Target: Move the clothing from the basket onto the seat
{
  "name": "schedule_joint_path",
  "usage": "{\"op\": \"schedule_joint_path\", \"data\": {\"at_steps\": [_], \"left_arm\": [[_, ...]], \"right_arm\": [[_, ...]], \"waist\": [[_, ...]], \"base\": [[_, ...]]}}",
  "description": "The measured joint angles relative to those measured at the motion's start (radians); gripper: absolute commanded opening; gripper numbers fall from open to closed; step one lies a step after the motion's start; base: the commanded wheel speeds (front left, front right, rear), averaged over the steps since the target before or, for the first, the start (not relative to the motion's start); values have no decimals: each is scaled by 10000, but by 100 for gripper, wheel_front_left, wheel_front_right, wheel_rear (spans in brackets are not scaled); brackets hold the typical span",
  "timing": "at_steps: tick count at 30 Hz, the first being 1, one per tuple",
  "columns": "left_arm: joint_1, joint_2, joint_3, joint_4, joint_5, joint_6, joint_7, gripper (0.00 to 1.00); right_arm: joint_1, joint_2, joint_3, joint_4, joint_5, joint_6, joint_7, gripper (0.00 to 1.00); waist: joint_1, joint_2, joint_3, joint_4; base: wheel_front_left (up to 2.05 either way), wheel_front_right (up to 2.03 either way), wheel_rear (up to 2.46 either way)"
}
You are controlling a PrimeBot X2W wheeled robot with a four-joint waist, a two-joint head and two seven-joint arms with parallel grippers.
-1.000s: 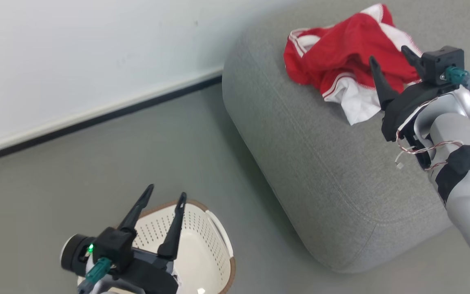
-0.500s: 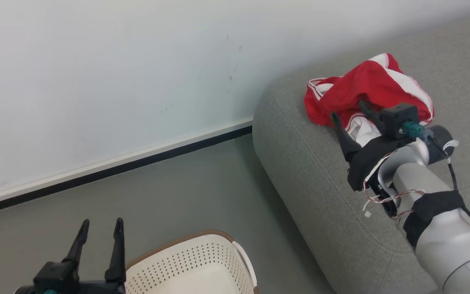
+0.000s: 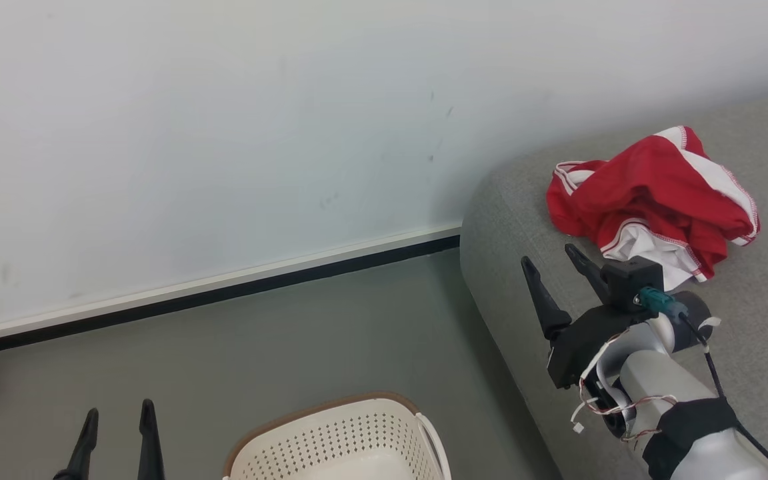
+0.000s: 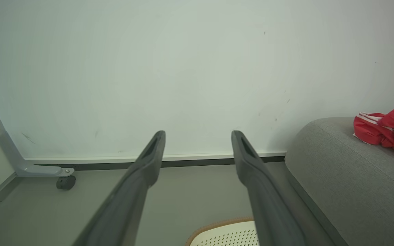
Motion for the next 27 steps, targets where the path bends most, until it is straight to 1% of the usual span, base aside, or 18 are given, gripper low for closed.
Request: {"op": "schedule_joint_path", "data": {"at_steps": [11, 16, 27], "left_arm": [[599, -397, 209, -476, 127, 159, -44, 100], [780, -500, 253, -721, 380, 171, -88, 100], [957, -731, 355, -1103, 568, 244, -94, 100]], "right_arm": [[1879, -44, -353, -2104, -12, -715, -2, 100], [2633, -59, -539, -3007, -23, -1049, -2, 100], [3910, -79, -752, -4529, -290, -1367, -2, 100]], "waist": [[1, 1, -79, 690], [1, 1, -36, 973], [2, 2, 135, 1291]], "base": [[0, 0, 0], [0, 0, 0], [0, 0, 0]]}}
